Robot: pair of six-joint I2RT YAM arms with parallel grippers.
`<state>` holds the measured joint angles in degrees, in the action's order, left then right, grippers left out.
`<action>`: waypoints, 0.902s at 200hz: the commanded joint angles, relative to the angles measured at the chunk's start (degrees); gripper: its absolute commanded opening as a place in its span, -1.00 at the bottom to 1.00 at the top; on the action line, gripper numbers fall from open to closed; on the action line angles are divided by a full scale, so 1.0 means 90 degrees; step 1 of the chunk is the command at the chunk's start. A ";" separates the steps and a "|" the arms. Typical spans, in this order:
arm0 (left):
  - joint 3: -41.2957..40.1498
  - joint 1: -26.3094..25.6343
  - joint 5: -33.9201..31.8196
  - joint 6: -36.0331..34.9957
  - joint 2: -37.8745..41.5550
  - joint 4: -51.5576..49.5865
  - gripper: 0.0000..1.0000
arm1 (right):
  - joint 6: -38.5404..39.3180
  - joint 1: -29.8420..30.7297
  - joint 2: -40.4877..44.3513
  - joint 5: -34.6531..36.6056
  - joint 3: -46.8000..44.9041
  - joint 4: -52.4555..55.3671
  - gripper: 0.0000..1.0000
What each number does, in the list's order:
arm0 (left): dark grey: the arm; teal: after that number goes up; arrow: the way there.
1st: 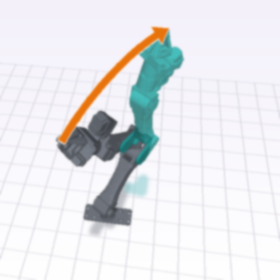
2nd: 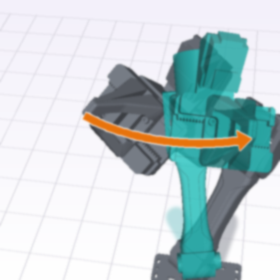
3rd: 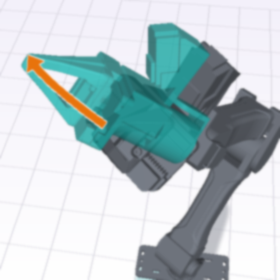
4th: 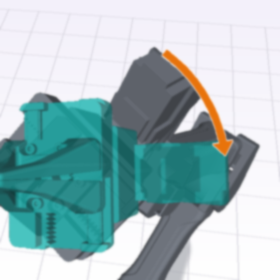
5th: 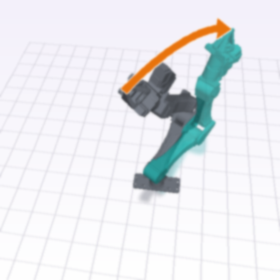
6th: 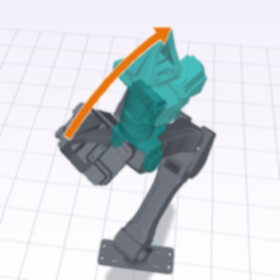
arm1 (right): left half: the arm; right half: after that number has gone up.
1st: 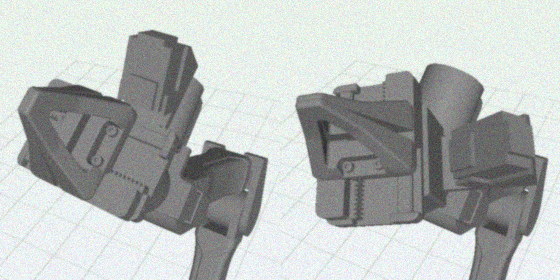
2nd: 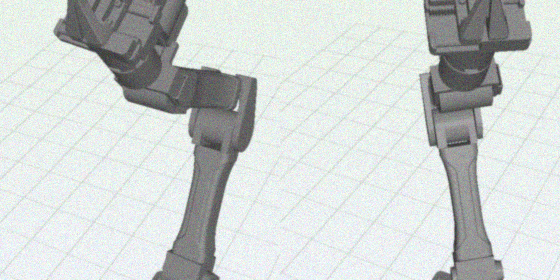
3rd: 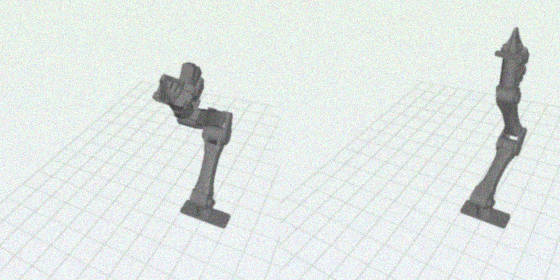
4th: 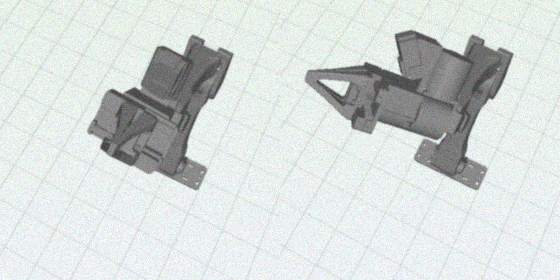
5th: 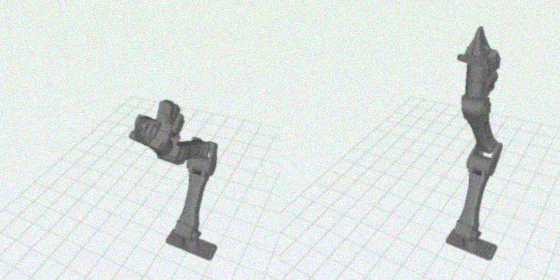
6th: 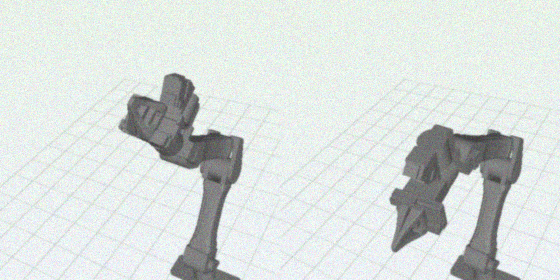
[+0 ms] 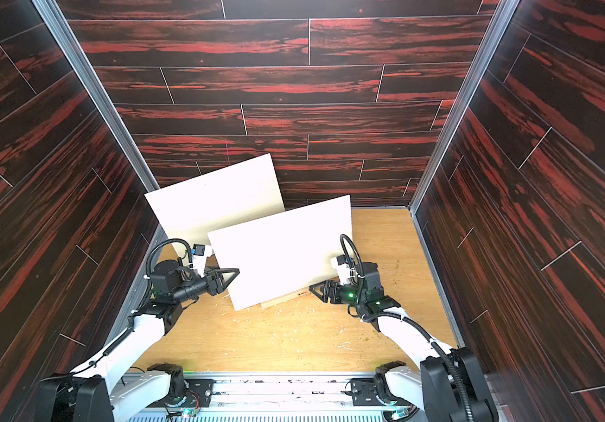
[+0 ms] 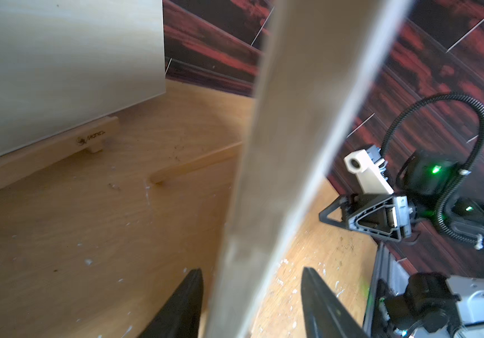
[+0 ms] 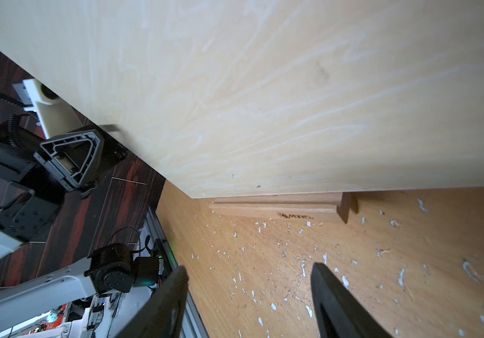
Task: Disassemble the easel
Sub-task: Pick up the drawing board from the easel.
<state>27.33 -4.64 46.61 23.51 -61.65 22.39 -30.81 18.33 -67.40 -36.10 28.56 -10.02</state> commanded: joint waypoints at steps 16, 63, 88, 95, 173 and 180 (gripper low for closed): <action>-0.0189 -0.0069 -0.0168 0.0493 -0.0079 0.0817 0.09 | 0.0178 -0.0204 -0.0122 -0.0483 0.0133 -0.0244 0.39; -0.0264 -0.0070 -0.0171 0.0574 -0.0315 0.1045 0.00 | 0.0267 -0.0561 -0.0051 -0.0809 0.0060 -0.0282 0.39; -0.0239 -0.0076 -0.0161 0.0637 -0.0441 0.1163 -0.10 | 0.0298 -0.0784 -0.0013 -0.0973 0.0010 -0.0293 0.39; -0.0227 -0.0082 -0.0139 0.0667 -0.0481 0.1205 -0.14 | 0.0318 -0.0853 -0.0011 -0.1013 0.0001 -0.0293 0.39; -0.0189 -0.0109 -0.0054 0.0629 -0.0553 0.1078 -0.74 | 0.0243 -0.1181 -0.0075 -0.1117 -0.0188 -0.0615 0.40; -0.0169 -0.0109 -0.0024 0.0585 -0.0561 0.1010 -0.85 | 0.0204 -0.1204 -0.0094 -0.1090 -0.0217 -0.0699 0.40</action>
<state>25.52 -7.01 50.43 25.82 -66.26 36.38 -29.08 8.21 -67.57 -45.06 28.14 -13.50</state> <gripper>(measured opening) 0.144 0.698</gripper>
